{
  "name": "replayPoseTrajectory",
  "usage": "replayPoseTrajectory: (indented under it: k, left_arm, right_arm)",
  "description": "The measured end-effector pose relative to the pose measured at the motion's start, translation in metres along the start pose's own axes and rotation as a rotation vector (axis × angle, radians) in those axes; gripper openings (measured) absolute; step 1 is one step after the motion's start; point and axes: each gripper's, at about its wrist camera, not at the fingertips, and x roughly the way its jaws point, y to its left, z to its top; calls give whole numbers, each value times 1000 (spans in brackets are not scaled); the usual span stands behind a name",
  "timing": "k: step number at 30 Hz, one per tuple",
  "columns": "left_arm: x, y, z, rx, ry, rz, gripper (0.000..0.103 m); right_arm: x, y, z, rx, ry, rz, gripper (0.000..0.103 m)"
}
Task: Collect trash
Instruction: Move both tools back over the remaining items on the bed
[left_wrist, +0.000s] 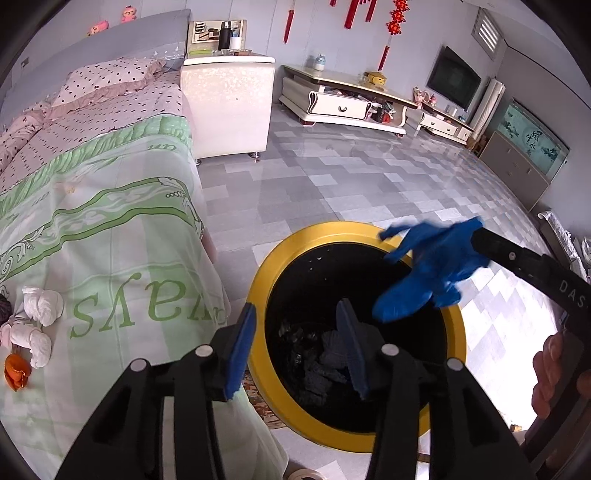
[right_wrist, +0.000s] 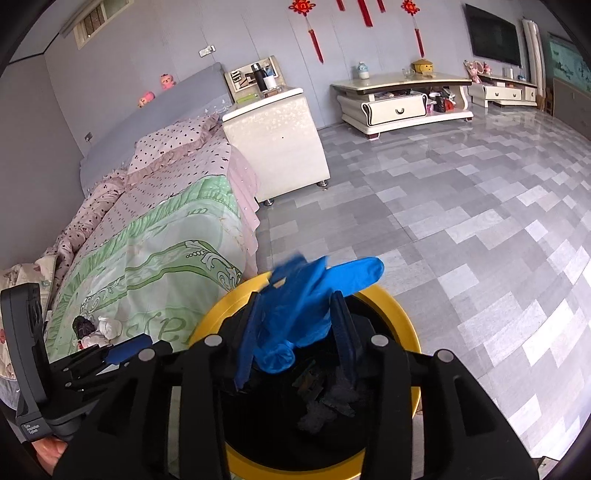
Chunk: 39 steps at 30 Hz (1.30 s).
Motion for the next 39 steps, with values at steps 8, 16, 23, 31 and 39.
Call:
replayPoseTrajectory:
  k: [8, 16, 23, 31, 39]
  left_arm:
    - [-10, 17, -1, -34, -18, 19, 57]
    - [-38, 53, -3, -72, -60, 72, 60]
    - [-71, 99, -6, -137, -102, 118, 61]
    - [-106, 153, -12, -201, -145, 186, 67]
    - [-129, 216, -26, -297, -168, 248, 70]
  right_arm:
    - [-8, 2, 0, 11, -9, 15, 47]
    - [-19, 32, -1, -31, -22, 60, 47]
    - [-26, 77, 2, -87, -31, 101, 50]
    - [-27, 137, 3, -162, -31, 145, 53]
    - [-11, 212, -3, -251, -9, 212, 55]
